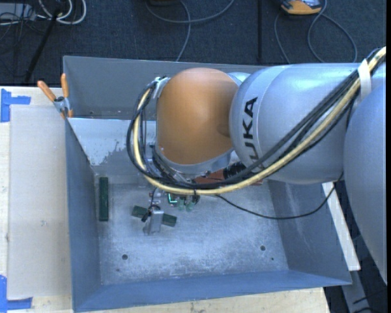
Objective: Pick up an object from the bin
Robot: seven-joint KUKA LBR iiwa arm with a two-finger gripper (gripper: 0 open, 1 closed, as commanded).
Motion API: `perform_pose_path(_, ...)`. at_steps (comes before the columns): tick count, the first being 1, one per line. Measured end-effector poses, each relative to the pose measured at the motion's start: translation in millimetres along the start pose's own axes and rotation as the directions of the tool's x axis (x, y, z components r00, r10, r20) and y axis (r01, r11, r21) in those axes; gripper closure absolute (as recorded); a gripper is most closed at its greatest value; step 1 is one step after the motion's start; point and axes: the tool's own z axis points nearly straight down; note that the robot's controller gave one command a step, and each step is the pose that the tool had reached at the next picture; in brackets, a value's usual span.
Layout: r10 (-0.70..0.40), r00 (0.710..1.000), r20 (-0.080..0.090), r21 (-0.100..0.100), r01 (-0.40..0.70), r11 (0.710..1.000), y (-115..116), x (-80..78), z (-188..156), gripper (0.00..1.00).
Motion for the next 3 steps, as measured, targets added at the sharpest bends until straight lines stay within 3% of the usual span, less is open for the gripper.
perform_pose_path(1, -0.133, 0.991, 0.004, 0.000, 0.133, 0.991, -18, -3.3, 142, 0.00)
perform_pose_path(2, -0.253, 0.967, 0.012, 0.004, 0.253, 0.967, -83, -36.3, 109, 0.00)
perform_pose_path(3, -0.276, 0.961, 0.011, 0.000, 0.276, 0.961, -38, -7.8, 138, 0.00)
